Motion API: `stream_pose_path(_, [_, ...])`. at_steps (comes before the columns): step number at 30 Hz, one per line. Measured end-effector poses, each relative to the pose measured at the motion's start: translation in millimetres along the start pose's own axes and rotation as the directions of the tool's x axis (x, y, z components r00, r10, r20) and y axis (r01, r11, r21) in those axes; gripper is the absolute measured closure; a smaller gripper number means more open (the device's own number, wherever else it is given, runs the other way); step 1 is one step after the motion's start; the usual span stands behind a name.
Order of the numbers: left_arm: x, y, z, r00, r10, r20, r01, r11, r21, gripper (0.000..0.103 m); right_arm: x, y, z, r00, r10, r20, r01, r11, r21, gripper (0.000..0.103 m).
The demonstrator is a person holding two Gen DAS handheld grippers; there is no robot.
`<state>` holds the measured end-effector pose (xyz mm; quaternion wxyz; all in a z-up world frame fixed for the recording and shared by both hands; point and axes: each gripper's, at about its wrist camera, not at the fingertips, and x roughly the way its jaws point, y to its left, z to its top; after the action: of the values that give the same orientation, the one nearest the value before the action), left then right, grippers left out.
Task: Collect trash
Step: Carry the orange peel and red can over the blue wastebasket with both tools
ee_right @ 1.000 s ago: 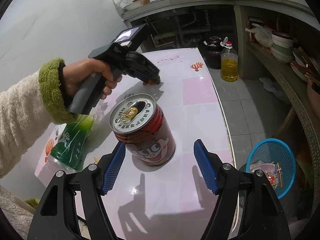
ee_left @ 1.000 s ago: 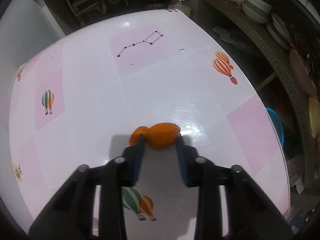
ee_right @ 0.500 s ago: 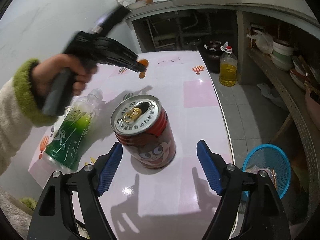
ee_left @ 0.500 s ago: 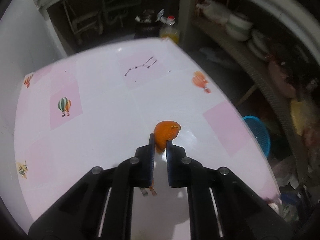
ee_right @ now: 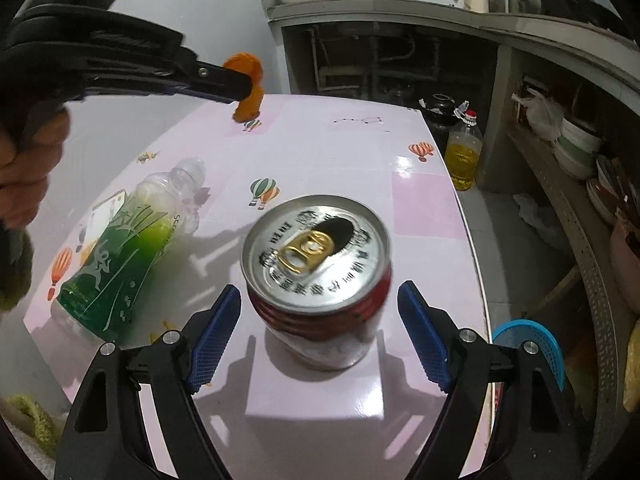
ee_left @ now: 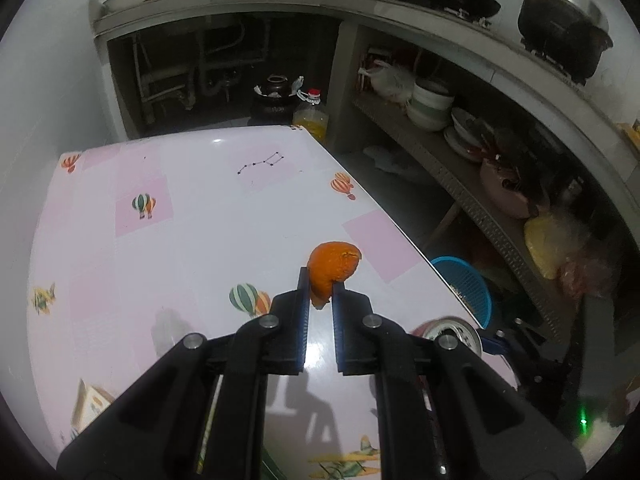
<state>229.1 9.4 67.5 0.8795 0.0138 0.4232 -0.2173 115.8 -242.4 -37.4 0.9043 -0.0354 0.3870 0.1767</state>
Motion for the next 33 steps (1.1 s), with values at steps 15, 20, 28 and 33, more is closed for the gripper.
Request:
stream_pose_path(15, [-12.2, -3.2, -16.9, 0.999, 0.006, 0.047, -0.004, 0.999, -0.037, 0.094, 2.2, 9.3, 3.5, 0.998, -0.064, 0.009, 0.064, 0.997, -0.039, 0.039])
stream_pose_path(20, [-12.1, -5.2, -14.7, 0.998, 0.009, 0.056, -0.008, 1.000, -0.027, 0.094, -8.5, 2.0, 1.6, 0.998, -0.050, 0.028, 0.050, 0.999, 0.007, 0.039])
stream_pose_path(28, [-13.3, -21.5, -9.6, 0.998, -0.005, 0.067, 0.005, 1.000, 0.001, 0.094, -38.9, -27.3, -0.6, 0.996, -0.046, 0.080, 0.036, 0.991, 0.127, 0.039])
stream_pose_path(33, [-14.7, -42.4, -5.4, 0.997, -0.027, 0.075, 0.025, 0.999, 0.023, 0.094, -61.3, -54.6, -4.5, 0.989, -0.077, 0.126, 0.049, 0.977, 0.209, 0.039])
